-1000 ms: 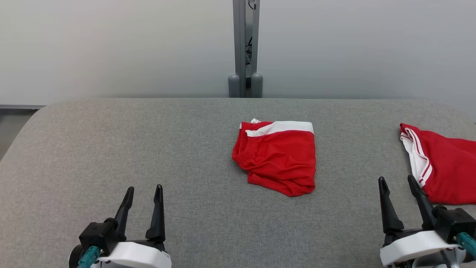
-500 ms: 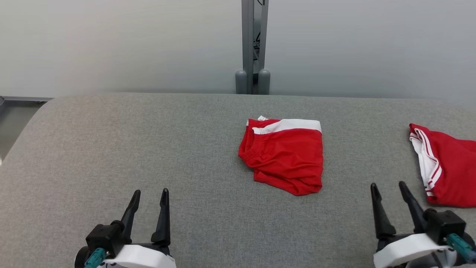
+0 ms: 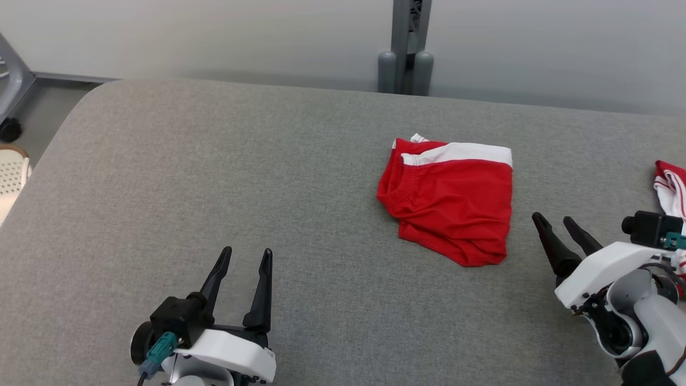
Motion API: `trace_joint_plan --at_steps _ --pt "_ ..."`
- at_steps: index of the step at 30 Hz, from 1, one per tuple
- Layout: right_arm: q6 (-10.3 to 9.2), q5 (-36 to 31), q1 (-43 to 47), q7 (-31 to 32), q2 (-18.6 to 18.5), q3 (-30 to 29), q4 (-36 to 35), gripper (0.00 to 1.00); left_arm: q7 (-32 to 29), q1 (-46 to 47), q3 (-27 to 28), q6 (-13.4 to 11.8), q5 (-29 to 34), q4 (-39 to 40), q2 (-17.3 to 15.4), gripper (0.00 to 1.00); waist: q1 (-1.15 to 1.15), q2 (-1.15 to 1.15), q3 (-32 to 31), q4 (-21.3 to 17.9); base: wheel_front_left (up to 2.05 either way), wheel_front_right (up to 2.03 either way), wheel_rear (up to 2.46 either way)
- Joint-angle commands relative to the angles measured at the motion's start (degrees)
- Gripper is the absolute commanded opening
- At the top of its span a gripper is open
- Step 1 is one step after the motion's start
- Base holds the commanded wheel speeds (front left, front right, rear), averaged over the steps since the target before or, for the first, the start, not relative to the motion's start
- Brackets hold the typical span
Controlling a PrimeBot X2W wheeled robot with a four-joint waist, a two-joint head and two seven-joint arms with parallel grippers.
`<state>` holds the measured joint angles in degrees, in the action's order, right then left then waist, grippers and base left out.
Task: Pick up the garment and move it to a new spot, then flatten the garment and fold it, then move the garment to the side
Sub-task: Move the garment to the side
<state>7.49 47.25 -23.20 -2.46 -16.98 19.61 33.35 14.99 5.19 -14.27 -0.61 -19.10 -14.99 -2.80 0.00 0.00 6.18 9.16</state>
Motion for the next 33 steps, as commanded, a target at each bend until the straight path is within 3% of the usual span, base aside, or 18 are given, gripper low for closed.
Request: trace_joint_plan --at_steps 1,12,26,33 --pt "0.02 1.51 -1.22 1.25 -0.89 0.52 1.31 1.00 0.22 0.86 -0.10 -0.42 0.09 0.20 -0.26 1.00 0.00 0.00 1.70 1.86 0.00 0.00 0.00" --pt "0.03 15.88 -9.54 9.40 -5.23 4.55 9.40 1.00 0.22 2.94 -2.40 -1.56 -1.12 1.08 -0.25 1.00 0.00 0.00 5.90 6.46 0.00 0.00 0.00" --pt "0.03 25.90 -15.16 14.60 -6.86 10.12 11.36 1.00 0.23 5.79 -6.35 -4.04 0.19 2.29 -0.25 1.00 0.00 0.00 10.24 10.38 0.00 0.00 0.00" --pt "0.02 26.94 -17.33 15.10 -7.03 13.39 12.40 1.00 0.23 6.66 -7.81 -4.43 -0.60 2.66 -0.25 1.00 0.00 0.00 11.55 11.37 0.00 0.00 0.00"
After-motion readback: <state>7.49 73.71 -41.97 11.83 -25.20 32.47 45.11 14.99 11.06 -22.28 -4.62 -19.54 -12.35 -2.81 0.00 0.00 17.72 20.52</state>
